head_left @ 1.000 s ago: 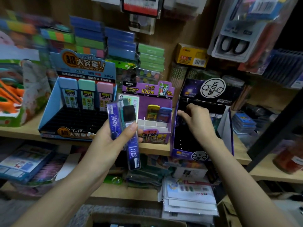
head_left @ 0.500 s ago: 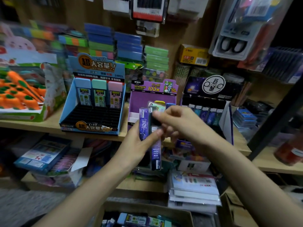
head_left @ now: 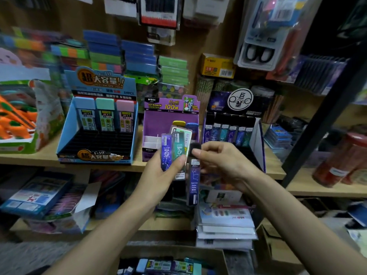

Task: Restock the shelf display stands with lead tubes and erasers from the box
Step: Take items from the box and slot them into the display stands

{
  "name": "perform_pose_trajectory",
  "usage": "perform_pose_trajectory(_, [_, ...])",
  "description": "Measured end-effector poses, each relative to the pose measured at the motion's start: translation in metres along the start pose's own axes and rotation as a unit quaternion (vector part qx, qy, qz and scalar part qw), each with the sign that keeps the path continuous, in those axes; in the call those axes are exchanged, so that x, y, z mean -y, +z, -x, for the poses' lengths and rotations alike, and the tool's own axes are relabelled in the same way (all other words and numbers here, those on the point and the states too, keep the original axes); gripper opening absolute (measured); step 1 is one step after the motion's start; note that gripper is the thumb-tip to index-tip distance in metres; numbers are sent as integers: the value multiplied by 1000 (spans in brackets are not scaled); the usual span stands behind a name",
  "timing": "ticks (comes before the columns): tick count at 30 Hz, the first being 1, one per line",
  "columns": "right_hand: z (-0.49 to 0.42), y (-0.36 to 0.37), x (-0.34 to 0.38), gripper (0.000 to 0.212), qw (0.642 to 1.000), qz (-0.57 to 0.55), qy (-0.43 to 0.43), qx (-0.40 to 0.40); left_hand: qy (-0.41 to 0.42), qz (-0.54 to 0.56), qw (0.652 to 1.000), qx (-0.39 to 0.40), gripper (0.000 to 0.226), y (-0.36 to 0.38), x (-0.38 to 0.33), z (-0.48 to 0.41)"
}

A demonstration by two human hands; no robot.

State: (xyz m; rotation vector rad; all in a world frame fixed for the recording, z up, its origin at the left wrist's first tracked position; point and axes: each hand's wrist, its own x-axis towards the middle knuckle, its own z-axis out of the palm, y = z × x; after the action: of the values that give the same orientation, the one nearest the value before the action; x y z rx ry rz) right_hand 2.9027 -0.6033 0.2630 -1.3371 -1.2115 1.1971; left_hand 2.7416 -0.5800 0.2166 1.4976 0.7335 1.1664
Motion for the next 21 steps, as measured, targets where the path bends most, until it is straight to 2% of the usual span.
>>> perform_pose_trajectory(3, [-11, -29, 11, 14, 992, 53, -50, -102, 9, 4, 1000, -2, 19, 2, -3, -5])
perform_pose_trajectory(6, [-23, -61, 22, 14, 957, 80, -144, -240, 6, 13, 1000, -10, 27, 2, -5, -9])
perform_pose_trajectory(8, [-33, -77, 21, 13, 937, 78, -183, -287, -1, 20, 1000, -18, 33, 1, -4, -12])
perform_pose_trajectory(12, [-55, -89, 6, 12, 908, 146, -199, -338, -13, 30, 999, -34, 21, 0, -2, -14])
perform_pose_trajectory(14, [-64, -88, 0, 18, 891, 205, -202, -351, -20, 28, 999, -35, 18, -1, 0, -13])
perform_pose_trajectory(19, [-74, -83, -6, 14, 859, 277, -261, -342, -30, 28, 999, -29, 22, -2, 0, -11])
perform_pose_trajectory(21, [-78, -80, -9, 16, 864, 291, -262, -317, -34, 27, 999, -28, 22, -1, 0, -11])
